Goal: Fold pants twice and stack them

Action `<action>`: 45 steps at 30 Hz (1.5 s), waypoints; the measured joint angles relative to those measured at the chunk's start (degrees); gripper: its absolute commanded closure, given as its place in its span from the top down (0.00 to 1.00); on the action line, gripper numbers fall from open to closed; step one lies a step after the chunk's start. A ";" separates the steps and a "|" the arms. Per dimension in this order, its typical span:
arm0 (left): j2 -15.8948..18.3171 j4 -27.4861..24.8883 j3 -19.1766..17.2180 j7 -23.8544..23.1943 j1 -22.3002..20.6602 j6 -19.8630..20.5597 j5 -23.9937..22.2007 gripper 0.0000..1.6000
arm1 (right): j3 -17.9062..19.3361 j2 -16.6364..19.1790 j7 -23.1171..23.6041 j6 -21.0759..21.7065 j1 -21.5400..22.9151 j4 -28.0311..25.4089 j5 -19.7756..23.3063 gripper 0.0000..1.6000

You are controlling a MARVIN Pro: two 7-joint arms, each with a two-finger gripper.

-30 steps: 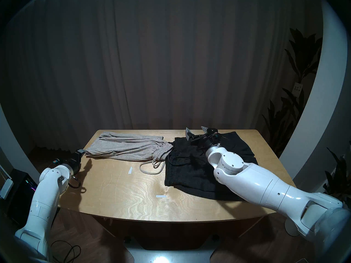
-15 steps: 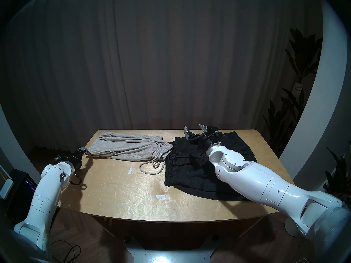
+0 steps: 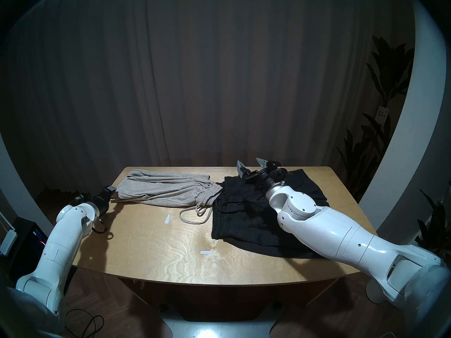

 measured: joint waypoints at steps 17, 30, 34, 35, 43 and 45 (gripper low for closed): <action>-0.63 10.56 5.56 -4.17 -9.25 1.15 3.76 1.00 | 0.13 1.23 -1.60 -0.94 -0.45 -1.17 -0.56 1.00; -2.18 21.90 9.45 -8.78 -17.67 -0.20 7.27 1.00 | 0.13 2.00 -2.89 -1.62 -0.92 -2.14 -0.43 1.00; -2.59 25.69 10.59 -10.83 -20.17 -0.63 8.27 1.00 | 0.12 2.16 -3.12 -1.84 -1.02 -2.31 -0.41 1.00; -2.73 26.92 10.95 -11.55 -20.94 -0.77 8.58 1.00 | 0.11 2.20 -3.19 -1.91 -1.04 -2.35 -0.40 1.00; -3.26 32.24 12.85 -14.49 -24.29 -1.35 10.29 1.00 | 0.11 2.40 -3.30 -2.15 -1.09 -2.54 -0.14 1.00; -3.39 33.26 13.49 -14.91 -25.02 -1.49 10.86 1.00 | 0.11 2.47 -3.26 -2.22 -1.10 -2.67 0.02 1.00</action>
